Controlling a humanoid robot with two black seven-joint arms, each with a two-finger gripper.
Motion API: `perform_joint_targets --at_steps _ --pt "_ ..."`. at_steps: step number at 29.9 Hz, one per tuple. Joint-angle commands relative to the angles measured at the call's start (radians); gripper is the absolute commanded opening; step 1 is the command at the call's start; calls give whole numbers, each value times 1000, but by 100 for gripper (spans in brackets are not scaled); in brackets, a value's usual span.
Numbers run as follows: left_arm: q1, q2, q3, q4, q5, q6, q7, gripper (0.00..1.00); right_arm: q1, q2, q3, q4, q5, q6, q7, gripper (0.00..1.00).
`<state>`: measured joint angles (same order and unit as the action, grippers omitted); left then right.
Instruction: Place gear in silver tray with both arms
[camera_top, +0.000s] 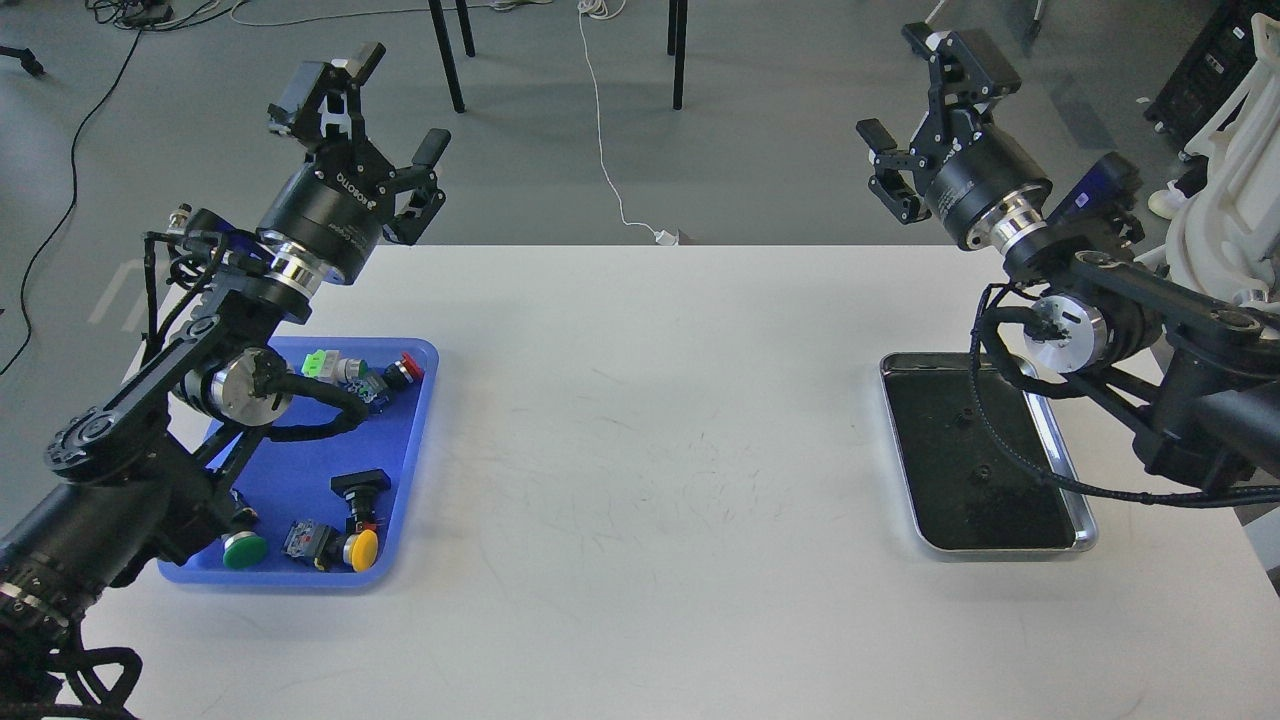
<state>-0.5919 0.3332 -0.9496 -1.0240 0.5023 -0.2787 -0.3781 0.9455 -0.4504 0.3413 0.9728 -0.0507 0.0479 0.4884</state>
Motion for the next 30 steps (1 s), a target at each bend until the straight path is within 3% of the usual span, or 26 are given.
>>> perform_joint_targets --at_steps 1,17,25,30 --pt "38 -45 -44 5 -2 1 -1 98 -10 28 22 -9 -3 0 0 99" --pt "64 -120 -64 4 -2 4 5 98 25 27 127 -129 -11 18 0 99" --pt "67 -117 -69 4 -1 18 8 98 13 87 154 -146 -8 64 0 99" --pt "66 -112 -63 21 2 18 39 98 -42 107 156 -146 -15 79 0 99"
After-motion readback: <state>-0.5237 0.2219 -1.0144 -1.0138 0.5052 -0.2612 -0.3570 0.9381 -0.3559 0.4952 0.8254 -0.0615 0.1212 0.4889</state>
